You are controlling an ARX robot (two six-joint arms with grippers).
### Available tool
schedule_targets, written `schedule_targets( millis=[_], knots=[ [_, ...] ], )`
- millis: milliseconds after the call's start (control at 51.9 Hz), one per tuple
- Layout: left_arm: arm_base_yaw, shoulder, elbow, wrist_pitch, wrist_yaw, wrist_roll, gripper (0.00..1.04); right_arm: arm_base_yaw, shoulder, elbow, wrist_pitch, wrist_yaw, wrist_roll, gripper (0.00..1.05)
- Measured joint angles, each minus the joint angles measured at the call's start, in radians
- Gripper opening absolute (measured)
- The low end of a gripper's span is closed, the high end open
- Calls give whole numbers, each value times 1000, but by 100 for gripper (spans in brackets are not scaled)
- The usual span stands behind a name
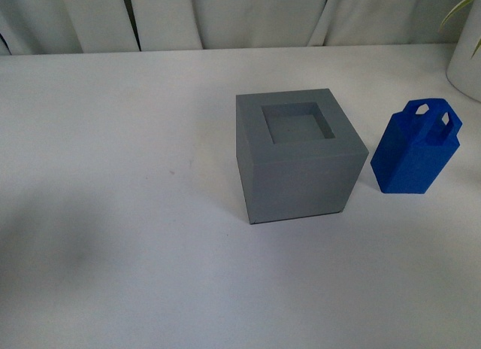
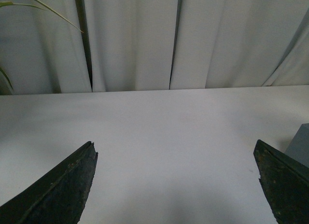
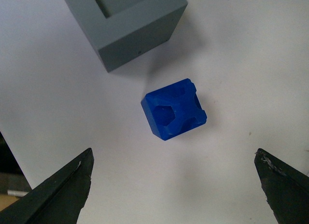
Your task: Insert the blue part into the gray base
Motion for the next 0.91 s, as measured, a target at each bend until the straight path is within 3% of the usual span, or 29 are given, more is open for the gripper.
schedule_targets(
  millis=[270,906],
  knots=[
    [0,0,0,0,0,0,99,66,226,214,-192,146,-209,97],
    [0,0,0,0,0,0,99,158,460,378,-217,244,-255,97]
  ],
)
